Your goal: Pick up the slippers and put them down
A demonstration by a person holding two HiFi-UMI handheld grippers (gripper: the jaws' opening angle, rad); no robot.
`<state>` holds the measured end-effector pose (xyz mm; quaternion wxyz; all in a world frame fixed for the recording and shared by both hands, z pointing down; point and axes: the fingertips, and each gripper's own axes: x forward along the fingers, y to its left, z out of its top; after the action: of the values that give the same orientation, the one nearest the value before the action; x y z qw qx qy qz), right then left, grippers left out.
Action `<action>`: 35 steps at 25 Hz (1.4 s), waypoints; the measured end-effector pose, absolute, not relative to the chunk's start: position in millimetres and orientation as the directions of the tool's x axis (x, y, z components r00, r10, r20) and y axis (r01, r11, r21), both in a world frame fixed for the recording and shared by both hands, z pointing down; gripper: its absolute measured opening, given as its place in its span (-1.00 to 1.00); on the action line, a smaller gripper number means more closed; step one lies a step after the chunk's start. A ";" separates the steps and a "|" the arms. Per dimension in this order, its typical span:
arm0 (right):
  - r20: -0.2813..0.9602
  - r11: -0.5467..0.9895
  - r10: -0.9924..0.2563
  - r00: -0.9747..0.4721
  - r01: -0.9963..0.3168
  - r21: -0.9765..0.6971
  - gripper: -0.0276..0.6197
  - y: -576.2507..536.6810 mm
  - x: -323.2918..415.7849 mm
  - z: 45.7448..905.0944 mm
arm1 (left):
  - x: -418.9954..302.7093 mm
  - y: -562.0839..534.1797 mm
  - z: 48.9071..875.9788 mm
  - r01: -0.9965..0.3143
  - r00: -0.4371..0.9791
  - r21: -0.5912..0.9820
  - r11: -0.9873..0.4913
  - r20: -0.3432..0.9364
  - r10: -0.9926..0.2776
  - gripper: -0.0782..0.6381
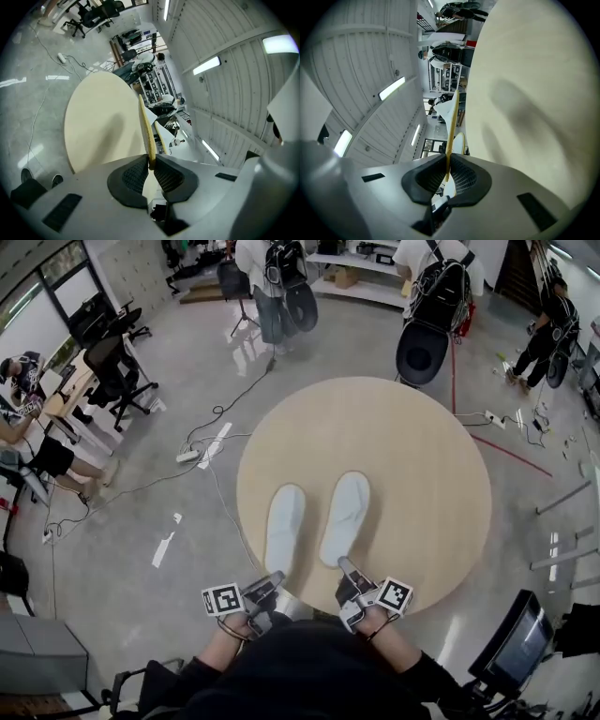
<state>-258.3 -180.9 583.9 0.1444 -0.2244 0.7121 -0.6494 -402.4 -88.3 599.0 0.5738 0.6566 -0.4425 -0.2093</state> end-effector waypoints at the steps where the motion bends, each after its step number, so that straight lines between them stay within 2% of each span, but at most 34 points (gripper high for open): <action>1: 0.104 0.032 -0.529 -0.842 -0.142 -0.989 -0.80 -179.8 -255.0 589.4 | -403.3 -92.9 603.6 -0.345 0.539 0.937 0.053 0.244 -0.806 -0.65; 9: 0.194 -0.064 -0.636 -0.747 -0.199 -0.978 -0.80 -177.8 -250.5 617.7 | -407.1 -123.2 633.0 -0.335 0.670 0.939 0.076 0.294 -0.682 -0.65; 20: 0.344 -0.155 -0.616 -0.709 -0.319 -0.935 -0.80 -132.1 -371.1 670.9 | -481.2 -92.6 682.1 -0.302 0.766 0.944 0.131 0.322 -0.556 -0.65; 27: 0.460 -0.245 -0.646 -0.609 -0.406 -0.881 -0.80 -99.9 -364.5 704.7 | -488.5 -80.1 716.7 -0.358 0.818 0.923 0.138 0.382 -0.430 -0.65; 35: 0.507 -0.277 -0.675 -0.536 -0.453 -0.848 -0.80 -74.9 -372.8 731.3 | -479.8 -60.7 735.4 -0.402 0.850 0.909 0.112 0.416 -0.324 -0.65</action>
<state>-372.8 -74.9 731.3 0.0864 -0.4737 0.5952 -0.6434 -479.8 -60.7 735.4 0.6939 0.6658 -0.2728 0.0280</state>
